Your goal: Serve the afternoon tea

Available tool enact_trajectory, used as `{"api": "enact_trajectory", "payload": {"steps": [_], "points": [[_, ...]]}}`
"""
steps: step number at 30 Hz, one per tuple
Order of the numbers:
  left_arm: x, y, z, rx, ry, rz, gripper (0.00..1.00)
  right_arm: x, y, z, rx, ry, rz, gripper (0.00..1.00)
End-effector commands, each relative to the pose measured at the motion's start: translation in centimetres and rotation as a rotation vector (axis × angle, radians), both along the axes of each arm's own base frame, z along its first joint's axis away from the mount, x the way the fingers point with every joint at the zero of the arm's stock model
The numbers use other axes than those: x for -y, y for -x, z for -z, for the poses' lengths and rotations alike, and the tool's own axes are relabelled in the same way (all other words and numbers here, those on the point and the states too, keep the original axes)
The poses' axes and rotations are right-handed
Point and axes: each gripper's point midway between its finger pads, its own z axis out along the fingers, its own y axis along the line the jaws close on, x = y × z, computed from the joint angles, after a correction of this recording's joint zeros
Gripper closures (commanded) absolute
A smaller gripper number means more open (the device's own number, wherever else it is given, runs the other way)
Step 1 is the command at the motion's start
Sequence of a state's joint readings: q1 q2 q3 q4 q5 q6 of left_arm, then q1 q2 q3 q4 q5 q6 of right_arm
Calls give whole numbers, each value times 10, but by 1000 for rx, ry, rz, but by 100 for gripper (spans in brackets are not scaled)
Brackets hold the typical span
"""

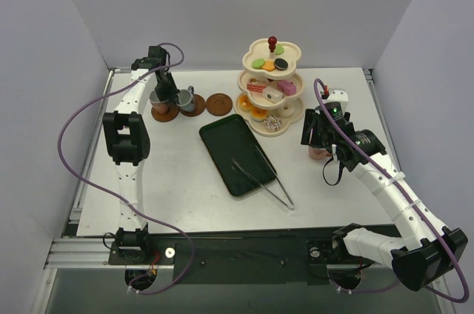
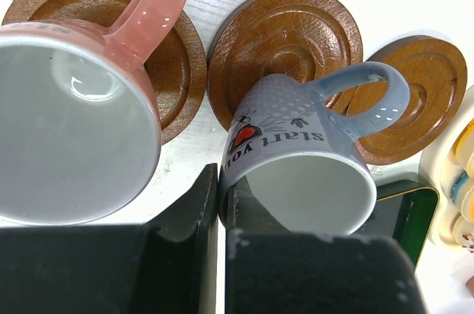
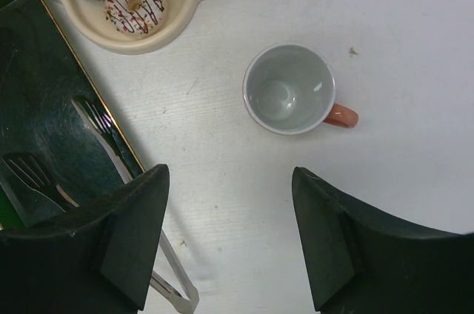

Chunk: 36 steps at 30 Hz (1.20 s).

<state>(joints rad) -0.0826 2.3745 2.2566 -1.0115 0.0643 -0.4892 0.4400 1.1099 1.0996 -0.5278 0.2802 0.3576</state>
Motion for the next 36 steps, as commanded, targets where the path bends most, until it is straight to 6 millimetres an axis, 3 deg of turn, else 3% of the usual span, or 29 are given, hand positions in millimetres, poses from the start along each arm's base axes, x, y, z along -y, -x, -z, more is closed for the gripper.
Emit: {"api": "enact_trajectory", "payload": {"steps": [1,12,19,29,36], "points": [[0,-23,-22,101,23,6,100,0,-3,-10,13,4,-4,38],[0,-24,-16,90,26,10,100,-1,-4,-9,9,5,-8,38],[1,-25,-16,93,28,11,73,-2,-4,-8,4,6,-9,38],[1,-27,-18,99,27,15,56,-3,-4,-8,2,4,-14,38],[4,-33,-31,145,37,28,35,-2,-4,-9,4,6,-13,38]]}}
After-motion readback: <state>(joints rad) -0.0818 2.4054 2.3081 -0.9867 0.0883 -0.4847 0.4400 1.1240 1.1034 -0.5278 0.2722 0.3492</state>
